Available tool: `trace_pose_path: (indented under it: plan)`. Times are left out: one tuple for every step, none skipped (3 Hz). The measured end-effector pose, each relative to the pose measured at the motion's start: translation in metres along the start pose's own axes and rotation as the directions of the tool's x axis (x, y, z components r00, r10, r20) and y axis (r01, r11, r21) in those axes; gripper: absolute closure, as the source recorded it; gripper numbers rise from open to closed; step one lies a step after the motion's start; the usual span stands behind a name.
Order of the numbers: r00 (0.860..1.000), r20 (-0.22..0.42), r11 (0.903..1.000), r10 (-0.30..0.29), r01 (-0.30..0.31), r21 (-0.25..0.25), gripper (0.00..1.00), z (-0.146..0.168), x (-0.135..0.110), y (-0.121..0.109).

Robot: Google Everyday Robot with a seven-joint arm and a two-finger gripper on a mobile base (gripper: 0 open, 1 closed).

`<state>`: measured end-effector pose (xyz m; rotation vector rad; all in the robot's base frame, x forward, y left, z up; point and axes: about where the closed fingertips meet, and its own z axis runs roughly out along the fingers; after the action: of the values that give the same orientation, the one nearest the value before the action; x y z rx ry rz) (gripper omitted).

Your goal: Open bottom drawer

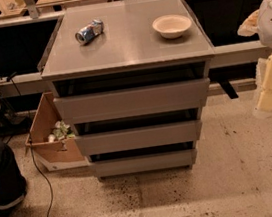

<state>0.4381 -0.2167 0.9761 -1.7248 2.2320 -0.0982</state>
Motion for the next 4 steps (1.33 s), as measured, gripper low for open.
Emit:
trace_pose_path:
  plan:
    - [1.000,0.000,1.0000,0.000,0.000,0.000,0.00,0.000,0.000,0.000]
    - [1.000,0.008,0.9998,-0.002,0.002,-0.022,0.00,0.033,0.000,0.008]
    - [1.000,0.031,0.9967,-0.004,0.006,-0.081,0.00,0.112,0.007,0.024]
    - [0.999,0.051,0.9906,-0.013,0.020,-0.135,0.00,0.205,0.014,0.042]
